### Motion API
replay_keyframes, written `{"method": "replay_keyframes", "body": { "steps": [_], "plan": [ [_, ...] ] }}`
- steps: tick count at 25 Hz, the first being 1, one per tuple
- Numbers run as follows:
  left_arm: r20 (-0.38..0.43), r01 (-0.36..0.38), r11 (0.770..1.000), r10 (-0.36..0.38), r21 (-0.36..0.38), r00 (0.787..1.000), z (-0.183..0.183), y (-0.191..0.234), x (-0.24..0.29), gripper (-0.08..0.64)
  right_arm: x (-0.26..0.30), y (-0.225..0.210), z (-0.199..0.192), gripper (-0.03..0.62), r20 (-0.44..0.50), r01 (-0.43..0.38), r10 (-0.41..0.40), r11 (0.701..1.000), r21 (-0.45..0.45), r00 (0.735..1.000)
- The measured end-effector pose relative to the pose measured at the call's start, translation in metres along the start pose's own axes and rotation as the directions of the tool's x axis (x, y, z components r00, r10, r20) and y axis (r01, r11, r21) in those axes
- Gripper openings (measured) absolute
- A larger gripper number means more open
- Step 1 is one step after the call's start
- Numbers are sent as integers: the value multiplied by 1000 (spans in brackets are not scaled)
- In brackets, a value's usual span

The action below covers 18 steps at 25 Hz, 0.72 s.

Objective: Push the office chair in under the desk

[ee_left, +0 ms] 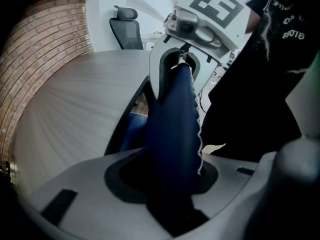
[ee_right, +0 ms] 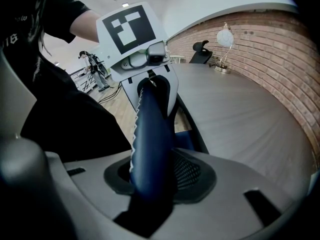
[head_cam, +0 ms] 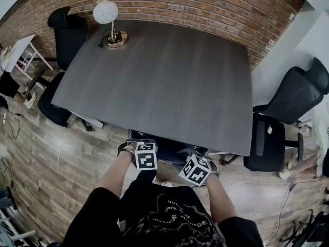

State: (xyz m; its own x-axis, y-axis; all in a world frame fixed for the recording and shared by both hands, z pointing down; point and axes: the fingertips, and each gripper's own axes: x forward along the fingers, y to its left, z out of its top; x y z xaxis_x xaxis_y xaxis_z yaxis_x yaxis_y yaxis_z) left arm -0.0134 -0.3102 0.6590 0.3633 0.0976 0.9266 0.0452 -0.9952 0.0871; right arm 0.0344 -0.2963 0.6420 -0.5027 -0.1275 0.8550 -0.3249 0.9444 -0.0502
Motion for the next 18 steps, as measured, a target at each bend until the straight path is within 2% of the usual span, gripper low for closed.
{"method": "replay_keyframes", "body": {
  "steps": [7, 18],
  "plan": [
    [4, -3, 1000, 3, -1, 1000, -4, -1, 1, 166, 5, 2, 0, 170, -12, -23, 23, 1000, 18, 1000],
    [10, -22, 1000, 22, -3, 1000, -4, -1, 1, 166, 7, 1, -1, 200, -25, 0, 1, 999, 47, 1000]
  ]
}}
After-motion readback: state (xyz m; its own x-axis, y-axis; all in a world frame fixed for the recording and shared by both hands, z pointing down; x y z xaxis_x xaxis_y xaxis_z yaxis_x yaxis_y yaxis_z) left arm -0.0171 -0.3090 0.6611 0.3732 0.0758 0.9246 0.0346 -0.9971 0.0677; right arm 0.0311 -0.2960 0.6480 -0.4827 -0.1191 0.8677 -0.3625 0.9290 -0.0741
